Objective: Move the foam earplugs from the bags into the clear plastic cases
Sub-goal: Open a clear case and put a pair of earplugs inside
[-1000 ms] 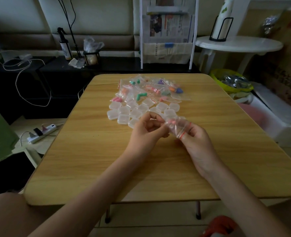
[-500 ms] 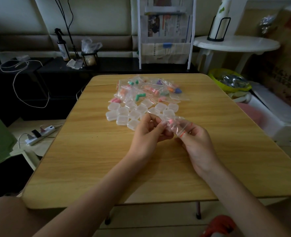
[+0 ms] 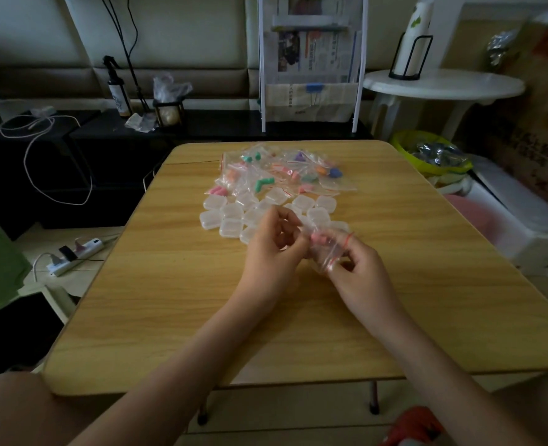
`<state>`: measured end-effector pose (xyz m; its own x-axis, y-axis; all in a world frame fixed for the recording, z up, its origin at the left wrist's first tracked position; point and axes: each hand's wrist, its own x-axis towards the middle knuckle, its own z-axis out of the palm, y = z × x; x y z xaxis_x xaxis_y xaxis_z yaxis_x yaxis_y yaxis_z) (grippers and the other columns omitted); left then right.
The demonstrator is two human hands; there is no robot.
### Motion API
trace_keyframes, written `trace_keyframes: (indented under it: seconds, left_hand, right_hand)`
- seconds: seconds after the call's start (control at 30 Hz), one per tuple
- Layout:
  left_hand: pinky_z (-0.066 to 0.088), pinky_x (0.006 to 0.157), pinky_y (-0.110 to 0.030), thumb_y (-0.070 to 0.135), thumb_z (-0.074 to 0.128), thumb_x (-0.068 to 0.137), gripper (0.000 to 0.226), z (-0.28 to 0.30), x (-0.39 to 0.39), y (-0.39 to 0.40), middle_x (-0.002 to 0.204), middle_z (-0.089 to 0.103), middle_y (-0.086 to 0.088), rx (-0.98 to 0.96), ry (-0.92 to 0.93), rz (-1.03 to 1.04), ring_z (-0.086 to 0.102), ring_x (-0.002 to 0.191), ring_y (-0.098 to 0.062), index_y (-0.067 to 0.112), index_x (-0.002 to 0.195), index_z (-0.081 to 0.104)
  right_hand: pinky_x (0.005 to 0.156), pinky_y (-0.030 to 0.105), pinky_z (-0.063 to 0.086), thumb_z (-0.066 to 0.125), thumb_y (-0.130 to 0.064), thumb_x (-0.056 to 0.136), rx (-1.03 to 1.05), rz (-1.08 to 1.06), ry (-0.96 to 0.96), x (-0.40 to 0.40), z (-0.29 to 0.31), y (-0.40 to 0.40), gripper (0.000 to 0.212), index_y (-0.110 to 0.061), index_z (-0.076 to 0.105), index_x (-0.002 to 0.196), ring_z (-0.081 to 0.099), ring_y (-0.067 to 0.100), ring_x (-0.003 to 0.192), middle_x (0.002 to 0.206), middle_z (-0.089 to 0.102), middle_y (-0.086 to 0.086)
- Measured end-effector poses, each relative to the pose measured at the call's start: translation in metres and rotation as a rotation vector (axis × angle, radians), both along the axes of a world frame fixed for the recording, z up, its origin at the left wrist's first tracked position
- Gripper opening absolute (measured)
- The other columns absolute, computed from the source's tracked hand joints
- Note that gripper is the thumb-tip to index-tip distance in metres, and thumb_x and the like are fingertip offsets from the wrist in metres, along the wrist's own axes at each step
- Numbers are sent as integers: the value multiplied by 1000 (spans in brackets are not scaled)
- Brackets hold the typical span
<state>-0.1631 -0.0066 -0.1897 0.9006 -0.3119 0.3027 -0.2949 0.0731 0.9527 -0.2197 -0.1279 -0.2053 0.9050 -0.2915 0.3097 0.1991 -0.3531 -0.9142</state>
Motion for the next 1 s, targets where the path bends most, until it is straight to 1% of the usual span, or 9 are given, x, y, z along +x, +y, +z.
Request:
trace_keyframes:
  seconds: [0.17,0.33,0.4,0.57,0.7,0.77,0.87,0.93,1.0]
  left_hand:
    - [53,60,-40,0,57,89,23,-3,-3,-1,64,50,11,25,12,91,56,60,-12,14,78,43]
    - [58,58,-31,4,51,94,19,0,0,0,63,54,-1,-27,100,191,61,54,-11,9,81,38]
    - [57,58,-28,6,51,95,19,-1,2,1,66,56,-3,-31,100,221,62,54,-9,11,82,38]
    - [58,61,-30,4,46,96,15,-3,8,6,84,62,-12,-108,177,317,66,60,-15,17,92,41]
    - [55,60,-23,2,46,96,22,-1,15,14,90,65,-9,-161,220,400,67,62,-13,23,89,41]
    - [55,62,-23,3,45,97,19,-2,14,13,94,66,-6,-115,191,379,68,67,-12,21,90,44]
    - [55,66,-22,-5,40,95,29,-3,11,9,98,64,-3,-63,146,313,69,76,-16,18,85,54]
    - [54,68,-19,-10,37,92,39,-2,11,8,94,67,-4,-69,154,265,70,80,-16,14,79,64]
    - [54,69,-18,-11,36,91,41,-2,10,8,95,68,-6,-68,173,233,70,80,-13,12,83,69]
  right_hand:
    - [66,6,45,75,-14,79,-42,-34,-6,0,2,3,25,-24,67,101,62,-11,82,90,68,-14]
    - [69,13,48,66,-19,88,32,-85,-68,-1,5,2,14,-32,69,91,62,0,82,87,69,-10]
    - [66,13,46,63,-17,90,79,-78,-73,-1,5,1,17,-33,68,89,60,0,75,82,68,-9]
    - [72,25,54,59,-21,93,45,-68,-122,-2,3,2,12,-17,68,99,66,10,86,87,69,0]
    - [59,29,56,53,-12,96,178,-88,-124,-1,2,-2,8,-12,61,94,68,12,80,92,68,2]
    - [52,29,52,46,-2,96,247,-96,-70,1,3,-3,16,-11,55,86,63,15,67,82,63,2]
    - [43,23,36,32,13,86,367,-122,0,4,5,-5,32,-9,50,70,43,13,54,66,48,1]
    - [42,22,27,30,11,80,445,-144,34,5,5,-7,36,-10,52,61,33,11,51,62,42,3]
    - [40,21,24,35,2,78,495,-160,63,7,6,-7,28,-9,55,61,28,10,48,61,37,4]
